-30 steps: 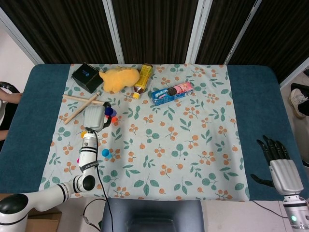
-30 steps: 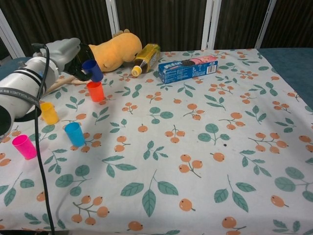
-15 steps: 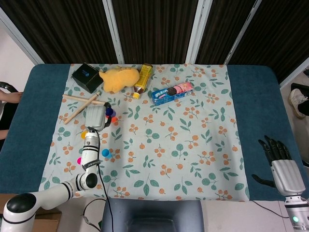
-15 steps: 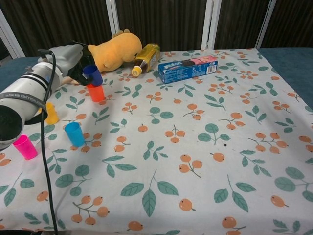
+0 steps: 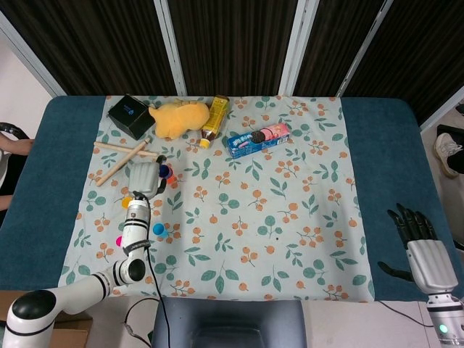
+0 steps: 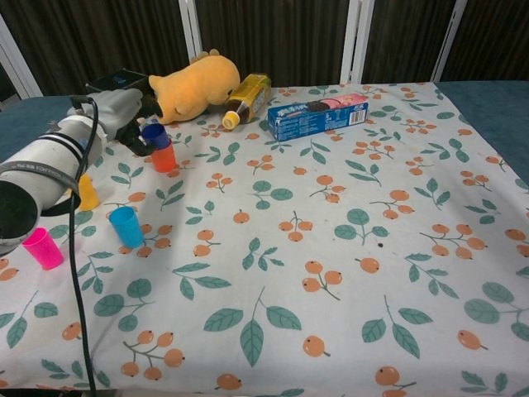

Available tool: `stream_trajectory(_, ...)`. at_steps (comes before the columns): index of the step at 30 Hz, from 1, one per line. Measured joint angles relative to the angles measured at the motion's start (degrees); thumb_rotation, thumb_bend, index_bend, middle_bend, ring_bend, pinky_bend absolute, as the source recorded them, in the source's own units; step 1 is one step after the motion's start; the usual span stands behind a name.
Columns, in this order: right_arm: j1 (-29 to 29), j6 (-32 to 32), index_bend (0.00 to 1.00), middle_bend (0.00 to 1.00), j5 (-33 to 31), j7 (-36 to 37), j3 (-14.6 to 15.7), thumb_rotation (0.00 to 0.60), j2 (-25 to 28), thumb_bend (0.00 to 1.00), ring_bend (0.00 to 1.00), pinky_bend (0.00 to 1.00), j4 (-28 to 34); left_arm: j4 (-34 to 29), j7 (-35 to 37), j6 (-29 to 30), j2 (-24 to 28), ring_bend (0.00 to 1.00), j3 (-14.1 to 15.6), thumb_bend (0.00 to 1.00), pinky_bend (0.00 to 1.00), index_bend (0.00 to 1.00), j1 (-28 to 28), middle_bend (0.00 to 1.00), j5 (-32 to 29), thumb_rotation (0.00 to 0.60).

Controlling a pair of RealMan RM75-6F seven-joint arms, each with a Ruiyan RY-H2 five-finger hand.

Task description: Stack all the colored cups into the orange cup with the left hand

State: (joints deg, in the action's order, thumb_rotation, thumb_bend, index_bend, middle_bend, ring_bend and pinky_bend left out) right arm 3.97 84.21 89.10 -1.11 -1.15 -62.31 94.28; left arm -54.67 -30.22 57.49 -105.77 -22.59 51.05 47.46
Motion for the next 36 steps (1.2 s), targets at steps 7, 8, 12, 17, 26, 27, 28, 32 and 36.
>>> stream_trajectory(7,0.18,-0.41,0.00,0.00,0.08,-0.28,0.10,0.600,-0.10,0.13,0.00,0.00,-0.11,-7.04,0.29,1.37,2.63,1.00,0.61,0.37,1.00,0.05,-1.49,1.00,1.00,0.600)
stream_trajectory(8,0.22,-0.50,0.00,0.00,0.11,-0.39,0.13,0.600,-0.15,0.13,0.00,0.00,-0.13,-8.48,0.32,1.59,3.31,1.00,0.79,0.37,1.00,0.08,-1.86,1.00,1.17,0.600)
stream_trajectory(12,0.33,-0.80,0.00,0.00,0.34,-0.53,0.34,0.600,-0.24,0.13,0.00,0.00,-0.09,-16.21,0.20,2.67,7.58,1.00,2.03,0.37,1.00,0.17,-4.17,1.00,1.71,0.600)
stream_trajectory(17,0.41,-0.93,0.00,0.00,1.04,-0.88,0.73,0.600,-0.50,0.13,0.00,0.00,0.05,-26.46,-0.33,3.84,15.53,1.00,4.85,0.37,1.00,0.18,-8.49,1.00,1.48,0.600)
stream_trajectory(26,0.41,-0.97,0.00,0.00,1.98,-0.45,1.34,0.600,-0.38,0.13,0.00,0.00,0.27,-26.36,0.52,2.40,20.14,1.00,9.54,0.37,1.00,0.21,-12.51,1.00,-0.56,0.600)
stream_trajectory(27,0.39,-0.95,0.00,0.00,2.00,-0.46,1.37,0.600,-0.39,0.13,0.00,0.00,0.27,-25.64,0.86,2.11,20.06,1.00,9.71,0.37,1.00,0.22,-12.61,1.00,-0.62,0.600)
stream_trajectory(28,0.37,-0.92,0.00,0.00,2.01,-0.48,1.38,0.600,-0.40,0.13,0.00,0.00,0.26,-24.64,1.40,1.72,19.90,1.00,9.97,0.37,1.00,0.22,-12.76,1.00,-0.63,0.600)
stream_trajectory(32,0.21,-0.61,0.00,0.00,2.01,-0.58,1.38,0.600,-0.47,0.13,0.00,0.00,0.21,-21.99,3.31,0.74,19.07,1.00,10.91,0.37,1.00,0.24,-13.20,1.00,0.13,0.600)
stream_trajectory(36,0.09,-0.39,0.00,0.00,1.88,-0.73,1.30,0.600,-0.57,0.13,0.00,0.00,0.07,-21.19,4.30,0.24,18.55,1.00,11.76,0.37,1.00,0.26,-13.56,1.00,1.32,0.600)
